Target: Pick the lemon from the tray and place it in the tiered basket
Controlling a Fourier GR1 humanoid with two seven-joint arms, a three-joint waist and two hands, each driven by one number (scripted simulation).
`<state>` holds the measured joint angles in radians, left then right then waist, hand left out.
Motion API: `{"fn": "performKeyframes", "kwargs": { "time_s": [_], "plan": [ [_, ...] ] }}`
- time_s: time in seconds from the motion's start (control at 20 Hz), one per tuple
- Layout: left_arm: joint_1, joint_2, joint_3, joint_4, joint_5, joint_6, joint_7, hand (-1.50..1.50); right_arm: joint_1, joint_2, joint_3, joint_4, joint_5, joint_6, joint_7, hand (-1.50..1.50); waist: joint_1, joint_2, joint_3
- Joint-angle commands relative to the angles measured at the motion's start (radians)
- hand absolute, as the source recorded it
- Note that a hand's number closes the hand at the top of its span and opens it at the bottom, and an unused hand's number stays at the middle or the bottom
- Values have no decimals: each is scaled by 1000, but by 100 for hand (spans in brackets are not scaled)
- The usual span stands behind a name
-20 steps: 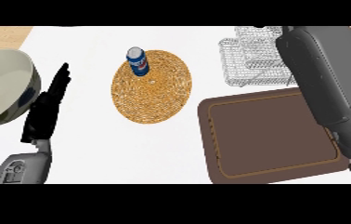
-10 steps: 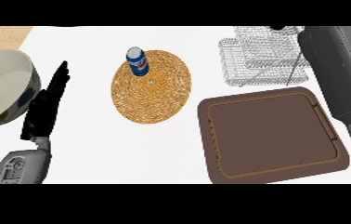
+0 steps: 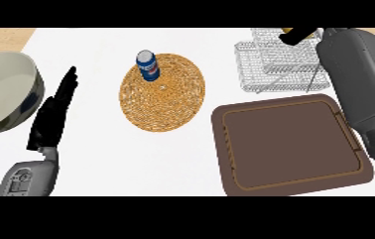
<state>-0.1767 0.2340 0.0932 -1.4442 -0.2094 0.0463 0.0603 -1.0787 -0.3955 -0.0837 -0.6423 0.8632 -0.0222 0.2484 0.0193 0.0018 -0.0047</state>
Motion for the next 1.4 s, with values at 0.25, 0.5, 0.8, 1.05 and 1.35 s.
{"fn": "performKeyframes", "kwargs": {
  "time_s": [0.25,0.5,0.8,1.05,1.35],
  "plan": [
    [-20,-4,-1,-46,-4,-5,78,0,64,17,-124,35,-105,-134,-118,-150,-8,3,6],
    [31,-6,4,-39,-10,-1,23,0,19,-30,-194,-22,-170,-157,-137,-150,-11,-1,5],
    [25,-50,-17,-35,-34,35,23,0,55,-108,-238,-137,-212,-103,-20,-150,-27,-6,5],
    [37,-7,15,-59,0,-14,34,0,153,-168,-326,-212,-334,28,35,-150,-30,-7,5],
    [67,-26,10,-51,-15,6,-5,0,412,-284,-434,-384,-476,191,-64,-150,-41,-8,5]
  ]
}}
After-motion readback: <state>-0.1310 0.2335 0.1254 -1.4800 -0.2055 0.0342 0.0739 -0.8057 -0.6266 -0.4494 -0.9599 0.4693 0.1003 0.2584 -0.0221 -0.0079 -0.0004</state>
